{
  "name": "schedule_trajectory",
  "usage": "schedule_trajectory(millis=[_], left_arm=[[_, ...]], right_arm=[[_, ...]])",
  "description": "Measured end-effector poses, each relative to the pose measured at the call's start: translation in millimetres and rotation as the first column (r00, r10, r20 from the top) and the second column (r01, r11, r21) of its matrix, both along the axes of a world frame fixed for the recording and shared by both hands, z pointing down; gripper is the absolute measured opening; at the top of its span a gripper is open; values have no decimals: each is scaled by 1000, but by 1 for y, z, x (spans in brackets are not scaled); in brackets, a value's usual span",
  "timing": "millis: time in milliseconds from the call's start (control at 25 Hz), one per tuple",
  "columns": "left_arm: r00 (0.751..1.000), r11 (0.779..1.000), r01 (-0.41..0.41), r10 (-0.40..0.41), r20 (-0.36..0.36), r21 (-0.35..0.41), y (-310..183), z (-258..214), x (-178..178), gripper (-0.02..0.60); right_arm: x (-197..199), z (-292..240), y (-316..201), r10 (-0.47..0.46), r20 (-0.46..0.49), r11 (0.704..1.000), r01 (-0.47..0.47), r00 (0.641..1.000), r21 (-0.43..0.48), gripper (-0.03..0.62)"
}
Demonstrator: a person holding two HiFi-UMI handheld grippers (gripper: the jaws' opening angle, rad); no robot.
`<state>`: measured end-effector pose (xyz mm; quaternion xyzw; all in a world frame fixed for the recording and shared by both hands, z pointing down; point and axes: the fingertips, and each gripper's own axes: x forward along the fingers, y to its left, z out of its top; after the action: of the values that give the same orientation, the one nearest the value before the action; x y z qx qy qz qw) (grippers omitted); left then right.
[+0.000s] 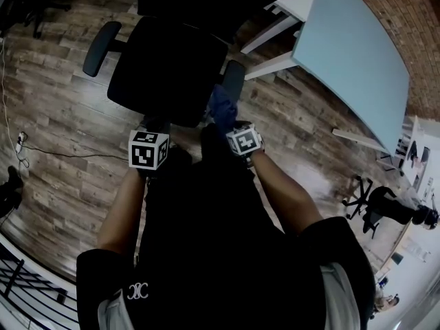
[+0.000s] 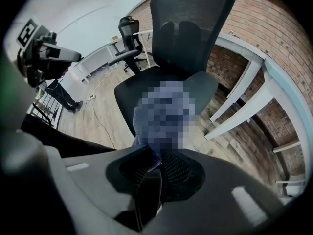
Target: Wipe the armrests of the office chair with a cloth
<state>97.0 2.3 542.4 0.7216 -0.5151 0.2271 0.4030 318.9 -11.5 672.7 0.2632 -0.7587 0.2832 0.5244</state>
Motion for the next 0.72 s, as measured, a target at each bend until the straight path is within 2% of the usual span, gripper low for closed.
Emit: schedule_trajectory(millis=[120,240,320,400,480,560,640,720], left_arm=[[1000,1000,18,-18,-14,2,9,2,-10,6],[999,1000,26,-26,-27,16,10,1,-16,6],[999,999,31,-30,-31,28,9,-1,-20,6],[998,998,46,-45,-33,35,9,-3,-26,6],[997,996,76,-75,-34,37,9,-3,-36,6],[992,992,120,-119,-36,38,11,-3,-47,6],[984,984,172,-170,-41,38,14,-2,-56,6],[974,974,222,-221,-44,35,18,-1,-65,6]], right_arm=[[-24,-10,14,-90,28,995,89,996,38,74],[-50,-18,21,-222,26,973,220,975,73,74],[-61,-23,17,-324,0,943,323,946,78,74],[-70,-30,7,-433,-23,898,434,901,72,74],[-80,-41,-8,-540,-36,839,541,841,56,74],[-92,-56,-25,-641,-31,766,642,767,30,74],[-103,-70,-40,-750,-3,662,750,662,-4,74],[-112,-81,-52,-848,25,527,848,529,-61,74]])
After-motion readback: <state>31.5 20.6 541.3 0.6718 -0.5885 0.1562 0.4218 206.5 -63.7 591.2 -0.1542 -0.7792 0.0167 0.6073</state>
